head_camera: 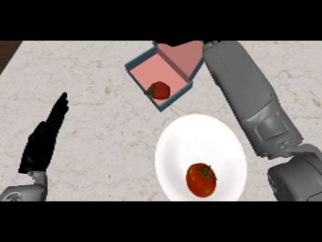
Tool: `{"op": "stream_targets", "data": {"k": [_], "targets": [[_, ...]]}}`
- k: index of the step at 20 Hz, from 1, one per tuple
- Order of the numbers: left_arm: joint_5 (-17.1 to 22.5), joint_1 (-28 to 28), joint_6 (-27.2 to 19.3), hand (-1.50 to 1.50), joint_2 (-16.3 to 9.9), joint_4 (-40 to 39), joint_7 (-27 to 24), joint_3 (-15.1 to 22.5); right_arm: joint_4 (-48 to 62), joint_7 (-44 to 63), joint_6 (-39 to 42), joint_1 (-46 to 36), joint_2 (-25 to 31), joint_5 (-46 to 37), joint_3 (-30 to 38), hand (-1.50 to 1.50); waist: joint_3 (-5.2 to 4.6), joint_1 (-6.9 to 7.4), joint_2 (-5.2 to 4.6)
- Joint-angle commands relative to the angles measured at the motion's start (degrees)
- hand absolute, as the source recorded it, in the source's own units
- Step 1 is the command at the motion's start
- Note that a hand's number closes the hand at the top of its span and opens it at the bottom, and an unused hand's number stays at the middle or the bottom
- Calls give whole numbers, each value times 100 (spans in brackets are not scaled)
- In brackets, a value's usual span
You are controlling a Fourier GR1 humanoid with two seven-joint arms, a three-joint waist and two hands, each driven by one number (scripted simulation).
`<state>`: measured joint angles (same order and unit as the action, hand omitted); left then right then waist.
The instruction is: Pick the bell pepper from the plate and place it in the cardboard box
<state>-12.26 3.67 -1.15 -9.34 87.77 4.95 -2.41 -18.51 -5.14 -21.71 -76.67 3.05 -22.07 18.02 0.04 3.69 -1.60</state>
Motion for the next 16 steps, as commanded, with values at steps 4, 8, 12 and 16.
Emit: {"op": "stream_targets", "data": {"k": [4, 8, 12, 16], "targets": [[-43, -6, -105, 0, 106, -116, -76, 4, -68, -596, 110, 157, 768, 787, 889, -150, 0, -81, 14], [-66, -139, -95, 0, 90, -146, -164, -2, 58, -782, 186, 464, 1313, 886, 1069, -150, 0, -124, 46], [84, -401, 153, 0, -210, 236, -20, -169, 97, -911, 1051, 760, 2192, 1145, 1320, -150, 7, -128, 73], [-114, -353, -88, 0, 110, -50, -201, 37, 252, -1097, 1756, 962, 2756, 1187, 1337, -150, 4, -170, 60]]}}
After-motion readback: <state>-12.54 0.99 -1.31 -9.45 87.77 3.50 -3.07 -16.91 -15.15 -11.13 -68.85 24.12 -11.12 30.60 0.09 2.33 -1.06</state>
